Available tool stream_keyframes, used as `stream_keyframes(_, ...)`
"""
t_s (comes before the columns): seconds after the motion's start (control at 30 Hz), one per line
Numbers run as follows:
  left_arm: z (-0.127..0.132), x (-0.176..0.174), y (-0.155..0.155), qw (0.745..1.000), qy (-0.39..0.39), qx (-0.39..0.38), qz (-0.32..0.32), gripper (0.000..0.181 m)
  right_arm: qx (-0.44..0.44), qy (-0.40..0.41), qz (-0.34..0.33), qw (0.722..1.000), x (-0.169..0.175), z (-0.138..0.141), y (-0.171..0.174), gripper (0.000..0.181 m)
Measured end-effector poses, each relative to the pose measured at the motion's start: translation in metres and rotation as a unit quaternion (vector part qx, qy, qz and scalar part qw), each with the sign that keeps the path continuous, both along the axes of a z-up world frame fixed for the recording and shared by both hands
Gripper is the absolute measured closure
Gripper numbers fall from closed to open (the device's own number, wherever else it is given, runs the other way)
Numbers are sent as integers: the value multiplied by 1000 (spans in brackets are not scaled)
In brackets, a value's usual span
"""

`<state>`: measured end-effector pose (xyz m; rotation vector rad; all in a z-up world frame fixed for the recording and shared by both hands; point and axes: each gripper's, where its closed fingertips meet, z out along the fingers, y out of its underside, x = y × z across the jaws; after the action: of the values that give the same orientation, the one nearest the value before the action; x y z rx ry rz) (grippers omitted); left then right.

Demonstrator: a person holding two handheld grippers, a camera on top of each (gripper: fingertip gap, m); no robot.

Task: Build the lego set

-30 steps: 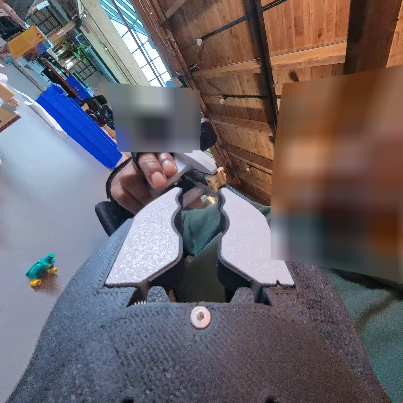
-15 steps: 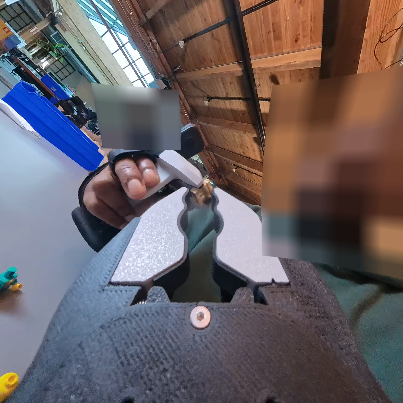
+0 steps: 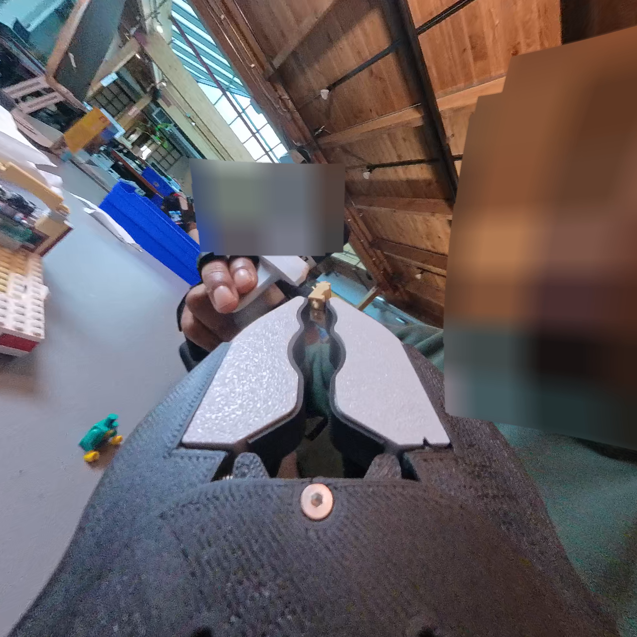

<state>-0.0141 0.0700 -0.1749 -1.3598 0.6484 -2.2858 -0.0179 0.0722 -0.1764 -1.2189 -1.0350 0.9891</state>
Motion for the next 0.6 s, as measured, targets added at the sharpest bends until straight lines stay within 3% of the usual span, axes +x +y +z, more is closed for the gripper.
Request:
stream_keyframes(0.03,-3,0,3,999,18,27,23,173,-11,2,-2,1000,2,-1,3,160)
stream_keyframes(0.13,-9,3,6,983,73,139,99,173,-52,20,13,998,4,0,5,160)
stream_keyframes(0.3,-7,3,2,926,113,308,187,173,-105,19,45,993,3,-5,4,166)
stream_keyframes(0.37,-7,3,2,904,125,352,210,173,-99,12,54,993,2,-6,0,173)
stream_keyframes(0.6,-6,3,-5,839,136,464,250,173,-40,-21,43,998,2,-6,-7,173)
